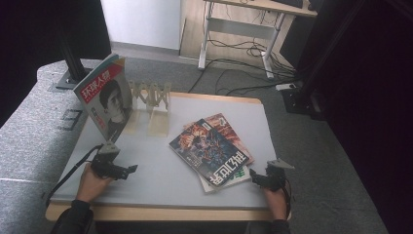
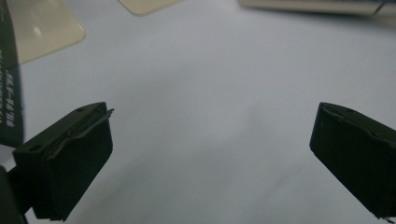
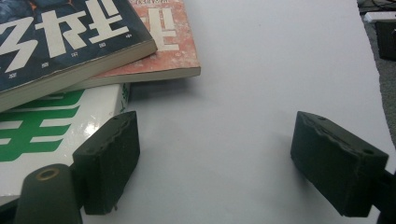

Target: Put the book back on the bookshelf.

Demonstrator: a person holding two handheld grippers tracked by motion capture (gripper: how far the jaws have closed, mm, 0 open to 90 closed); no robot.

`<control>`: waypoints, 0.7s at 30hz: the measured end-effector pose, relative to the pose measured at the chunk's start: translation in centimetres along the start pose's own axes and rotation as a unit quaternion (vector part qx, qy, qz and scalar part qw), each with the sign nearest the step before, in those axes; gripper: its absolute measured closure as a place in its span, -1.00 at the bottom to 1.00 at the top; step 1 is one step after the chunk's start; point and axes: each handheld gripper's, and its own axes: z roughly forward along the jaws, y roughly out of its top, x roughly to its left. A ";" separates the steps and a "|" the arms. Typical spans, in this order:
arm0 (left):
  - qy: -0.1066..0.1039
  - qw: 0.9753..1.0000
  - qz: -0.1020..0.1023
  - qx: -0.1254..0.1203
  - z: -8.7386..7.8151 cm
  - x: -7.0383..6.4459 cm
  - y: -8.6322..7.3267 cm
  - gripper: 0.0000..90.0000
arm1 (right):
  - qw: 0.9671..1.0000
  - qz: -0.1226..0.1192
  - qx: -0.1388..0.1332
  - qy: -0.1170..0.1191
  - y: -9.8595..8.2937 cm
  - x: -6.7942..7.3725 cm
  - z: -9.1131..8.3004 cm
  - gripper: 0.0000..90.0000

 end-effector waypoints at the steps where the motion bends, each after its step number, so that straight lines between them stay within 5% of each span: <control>1: 0.001 1.000 0.004 0.008 0.3 -0.1 -0.1 -1.00 | 1.000 0.000 0.000 0.000 0.0 0.0 0.0 -0.66; 7: 0.000 0.998 0.021 0.057 2.1 -0.8 -0.8 -1.00 | 1.000 0.000 0.000 0.000 0.0 0.0 0.0 -0.66; 21: 0.013 0.998 0.033 0.060 2.3 -1.1 -1.0 -1.00 | 1.000 -0.002 0.003 0.003 0.1 -0.1 0.0 -0.66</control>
